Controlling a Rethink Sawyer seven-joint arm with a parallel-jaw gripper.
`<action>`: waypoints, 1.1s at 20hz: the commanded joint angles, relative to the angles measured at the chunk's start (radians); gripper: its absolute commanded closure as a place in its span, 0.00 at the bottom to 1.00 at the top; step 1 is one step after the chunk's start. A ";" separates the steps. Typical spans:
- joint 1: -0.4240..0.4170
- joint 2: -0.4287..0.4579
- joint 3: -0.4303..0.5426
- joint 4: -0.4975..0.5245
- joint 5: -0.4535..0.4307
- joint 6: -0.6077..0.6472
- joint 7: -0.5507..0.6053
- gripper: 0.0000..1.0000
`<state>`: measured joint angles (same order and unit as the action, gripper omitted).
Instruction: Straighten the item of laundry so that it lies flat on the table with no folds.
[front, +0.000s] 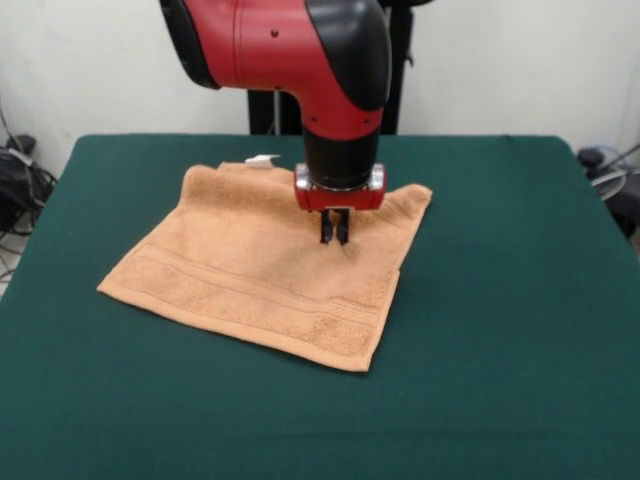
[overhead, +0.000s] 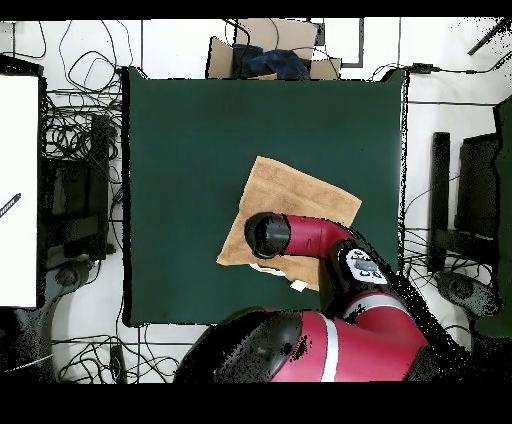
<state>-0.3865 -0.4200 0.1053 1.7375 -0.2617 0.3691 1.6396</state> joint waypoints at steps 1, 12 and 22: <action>-0.006 0.115 0.145 -0.090 -0.040 -0.095 0.018 1.00; 0.067 0.064 0.140 -0.122 -0.016 0.001 0.021 1.00; 0.091 0.035 0.156 -0.146 0.002 0.071 0.015 1.00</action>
<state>-0.3492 -0.4175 0.1128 1.6954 -0.2623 0.4164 1.6396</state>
